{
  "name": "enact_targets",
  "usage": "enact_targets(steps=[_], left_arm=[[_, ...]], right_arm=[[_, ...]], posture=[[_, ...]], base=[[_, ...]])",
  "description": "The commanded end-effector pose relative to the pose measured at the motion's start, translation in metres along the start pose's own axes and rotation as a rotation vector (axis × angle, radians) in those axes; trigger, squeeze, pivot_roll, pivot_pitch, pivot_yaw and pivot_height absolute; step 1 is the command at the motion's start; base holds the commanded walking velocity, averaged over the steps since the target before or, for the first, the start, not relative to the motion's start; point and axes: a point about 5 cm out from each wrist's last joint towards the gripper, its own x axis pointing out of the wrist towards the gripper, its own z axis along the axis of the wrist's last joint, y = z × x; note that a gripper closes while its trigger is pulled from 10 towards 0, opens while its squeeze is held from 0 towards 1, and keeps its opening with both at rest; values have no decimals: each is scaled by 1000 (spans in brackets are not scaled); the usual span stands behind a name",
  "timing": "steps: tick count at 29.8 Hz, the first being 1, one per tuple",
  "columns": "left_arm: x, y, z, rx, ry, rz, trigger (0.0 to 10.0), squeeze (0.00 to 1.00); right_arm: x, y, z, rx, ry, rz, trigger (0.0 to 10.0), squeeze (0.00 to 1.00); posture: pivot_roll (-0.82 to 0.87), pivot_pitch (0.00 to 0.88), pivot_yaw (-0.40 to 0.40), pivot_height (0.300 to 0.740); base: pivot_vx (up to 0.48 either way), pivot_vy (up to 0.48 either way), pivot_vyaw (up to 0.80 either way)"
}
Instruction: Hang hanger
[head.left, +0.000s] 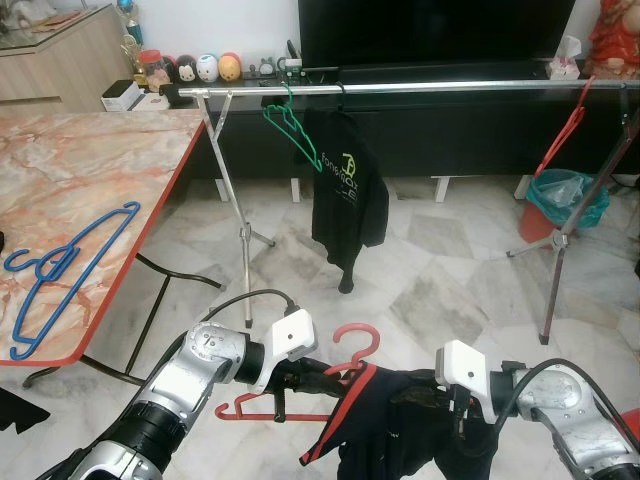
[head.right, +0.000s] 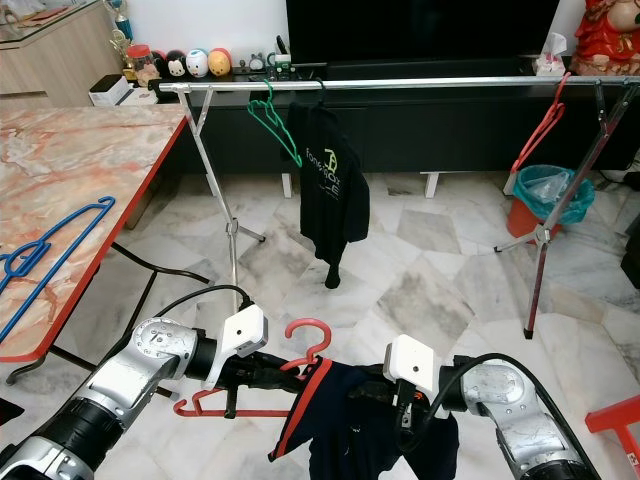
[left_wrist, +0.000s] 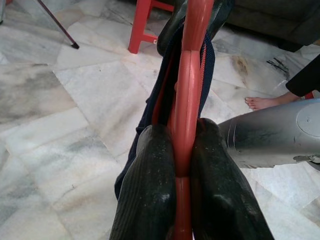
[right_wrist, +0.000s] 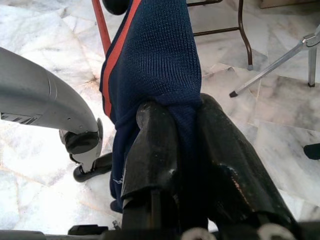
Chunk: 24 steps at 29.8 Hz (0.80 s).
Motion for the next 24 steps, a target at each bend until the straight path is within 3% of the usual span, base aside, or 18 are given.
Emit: enact_targets(steps=[1, 2, 3, 4, 5, 7, 8, 24], left_arm=[[0, 1, -2, 1, 27, 42, 10000, 0], [0, 2, -2, 2, 25, 44, 10000, 0], [0, 2, -2, 3, 25, 45, 10000, 0], [0, 2, -2, 3, 24, 45, 10000, 0], [1, 2, -2, 5, 24, 45, 10000, 0], [1, 2, -2, 7, 20, 46, 10000, 0], [1, 2, -2, 8, 20, 45, 10000, 0], [1, -1, -3, 9, 22, 30, 10000, 0]], right_arm=[[4, -6, 14, -26, -63, -18, 10000, 0], [4, -5, 14, -20, -67, -14, 10000, 0], [4, -5, 14, -19, -68, -13, 10000, 914], [4, -6, 15, -19, -69, -13, 10000, 914], [4, -6, 15, -21, -70, -16, 10000, 1000], [3, -7, 15, -36, -66, -28, 10000, 1000], [3, -7, 15, -37, -65, -30, 10000, 0], [-1, -8, 16, -37, -64, -19, 10000, 0]], posture=[[-64, 0, 52, 740], [-64, 0, 52, 740], [-64, 0, 51, 740], [-64, 0, 51, 740], [-64, 0, 51, 740], [-65, 0, 51, 740], [-65, 0, 51, 740], [-68, 0, 46, 740]], base=[[0, 0, 0], [0, 0, 0], [0, 0, 0], [0, 0, 0], [0, 0, 0], [0, 0, 0], [0, 0, 0], [0, 0, 0]])
